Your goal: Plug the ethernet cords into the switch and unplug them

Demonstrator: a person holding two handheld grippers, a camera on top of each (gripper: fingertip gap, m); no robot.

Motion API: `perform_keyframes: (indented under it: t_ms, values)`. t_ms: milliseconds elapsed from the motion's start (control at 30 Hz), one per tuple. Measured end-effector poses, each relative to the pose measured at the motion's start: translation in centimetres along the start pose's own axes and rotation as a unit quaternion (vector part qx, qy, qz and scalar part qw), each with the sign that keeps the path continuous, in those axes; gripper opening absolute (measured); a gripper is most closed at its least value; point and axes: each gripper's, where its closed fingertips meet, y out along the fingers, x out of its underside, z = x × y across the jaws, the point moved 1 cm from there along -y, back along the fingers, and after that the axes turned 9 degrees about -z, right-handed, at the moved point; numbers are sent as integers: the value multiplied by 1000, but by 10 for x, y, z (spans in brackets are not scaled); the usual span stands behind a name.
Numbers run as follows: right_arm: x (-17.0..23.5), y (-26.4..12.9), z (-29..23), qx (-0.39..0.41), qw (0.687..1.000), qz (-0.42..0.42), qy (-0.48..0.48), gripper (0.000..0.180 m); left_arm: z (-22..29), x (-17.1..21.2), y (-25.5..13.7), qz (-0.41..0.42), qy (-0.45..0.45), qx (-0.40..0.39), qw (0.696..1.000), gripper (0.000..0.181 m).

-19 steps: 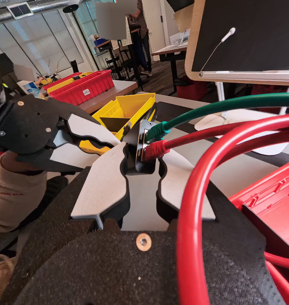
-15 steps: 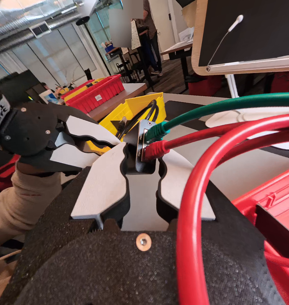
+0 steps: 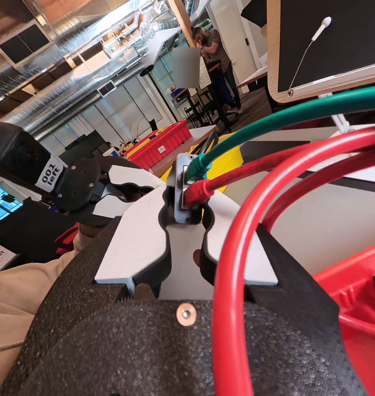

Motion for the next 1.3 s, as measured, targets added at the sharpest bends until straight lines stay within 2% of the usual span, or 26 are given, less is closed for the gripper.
perform_keyframes:
  t_ms: [33,633,767,900,1000,1133,1233,1300]
  values:
    - [-1,0,0,-4,1000,3,2,28,0,-1,0,4,2,-5,1000,15]
    - [-4,-2,-9,-23,1000,16,-2,26,2,-6,0,34,28,-32,998,16]
    - [-15,-11,-17,-34,999,29,-9,26,2,-19,-11,108,35,-29,993,17]
    - [-25,-23,-29,15,993,0,-115,29,4,-34,-35,203,8,30,979,26]
    - [-10,-27,-37,58,964,-96,-242,29,2,-37,-48,237,-38,93,966,30]
    - [31,-25,-51,80,891,-247,-372,28,23,-35,-51,241,-48,214,945,40]
    - [55,-21,-69,59,852,-300,-424,29,55,-31,-48,212,-24,303,929,46]
    - [63,-21,-81,34,842,-313,-438,28,69,-30,-49,208,-2,333,920,39]
